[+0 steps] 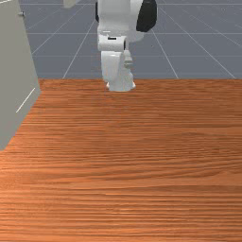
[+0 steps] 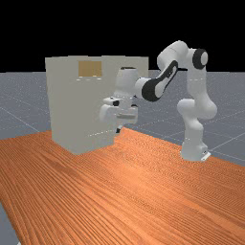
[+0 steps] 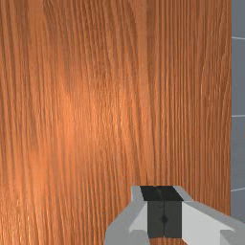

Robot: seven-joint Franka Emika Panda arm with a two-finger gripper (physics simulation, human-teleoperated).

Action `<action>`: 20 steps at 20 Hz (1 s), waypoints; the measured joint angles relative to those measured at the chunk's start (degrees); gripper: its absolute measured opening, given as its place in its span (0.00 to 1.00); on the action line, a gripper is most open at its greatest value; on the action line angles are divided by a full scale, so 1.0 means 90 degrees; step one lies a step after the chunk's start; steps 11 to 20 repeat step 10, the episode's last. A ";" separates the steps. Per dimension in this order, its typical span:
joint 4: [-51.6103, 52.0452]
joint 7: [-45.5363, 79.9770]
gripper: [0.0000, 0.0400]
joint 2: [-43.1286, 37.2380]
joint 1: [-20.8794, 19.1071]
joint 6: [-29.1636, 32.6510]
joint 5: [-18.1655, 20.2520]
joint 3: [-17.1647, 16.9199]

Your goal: Close the drawer

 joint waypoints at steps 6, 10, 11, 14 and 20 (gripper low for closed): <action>-0.2716 -0.1129 0.00 -0.3202 0.0002 -0.1306 -0.0131 -0.0305; 0.0218 -0.7388 0.00 -0.0724 -0.1017 -0.2096 0.0823 -0.2000; 0.0218 -0.7388 0.00 -0.0724 -0.1017 -0.2096 0.0823 -0.2000; 0.0218 -0.7388 0.00 -0.0724 -0.1017 -0.2096 0.0823 -0.2000; 0.0218 -0.7388 0.00 -0.0724 -0.1017 -0.2096 0.0823 -0.2000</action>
